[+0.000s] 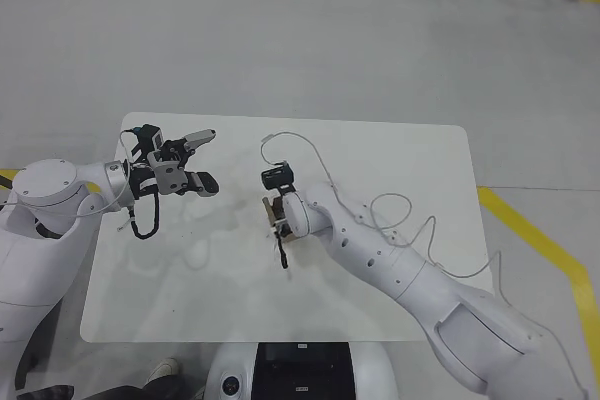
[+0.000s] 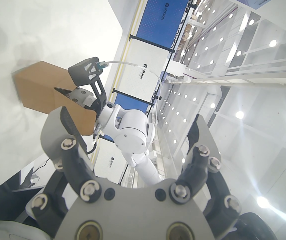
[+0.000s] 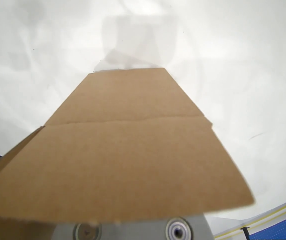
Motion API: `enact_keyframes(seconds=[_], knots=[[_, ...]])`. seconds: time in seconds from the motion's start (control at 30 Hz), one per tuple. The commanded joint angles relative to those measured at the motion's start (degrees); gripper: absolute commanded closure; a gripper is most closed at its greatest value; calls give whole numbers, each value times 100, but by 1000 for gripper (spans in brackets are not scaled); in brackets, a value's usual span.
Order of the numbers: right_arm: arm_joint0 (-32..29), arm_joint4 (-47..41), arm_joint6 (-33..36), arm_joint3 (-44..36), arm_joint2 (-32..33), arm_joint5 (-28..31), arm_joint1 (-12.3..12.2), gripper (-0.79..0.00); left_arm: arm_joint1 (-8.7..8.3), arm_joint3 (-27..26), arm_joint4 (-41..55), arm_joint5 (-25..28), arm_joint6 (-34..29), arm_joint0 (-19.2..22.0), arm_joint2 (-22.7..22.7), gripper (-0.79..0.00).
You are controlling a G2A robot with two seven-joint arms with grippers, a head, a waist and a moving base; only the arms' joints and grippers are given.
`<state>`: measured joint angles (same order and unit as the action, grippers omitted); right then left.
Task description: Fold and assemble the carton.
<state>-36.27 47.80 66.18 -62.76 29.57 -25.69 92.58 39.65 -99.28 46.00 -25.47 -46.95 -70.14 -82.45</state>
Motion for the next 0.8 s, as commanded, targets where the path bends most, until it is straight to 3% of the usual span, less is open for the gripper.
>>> enact_keyframes(seconds=[0.0, 0.37, 0.77], knots=[[-2, 2, 24, 30, -12, 27, 28, 0, 0, 0, 0, 0, 0, 0, 0, -785], [2, 266, 177, -133, -42, -116, 147, 0, 0, 0, 0, 0, 0, 0, 0, -785], [-436, 1212, 822, -1383, 277, -327, -106, 0, 0, 0, 0, 0, 0, 0, 0, -785]])
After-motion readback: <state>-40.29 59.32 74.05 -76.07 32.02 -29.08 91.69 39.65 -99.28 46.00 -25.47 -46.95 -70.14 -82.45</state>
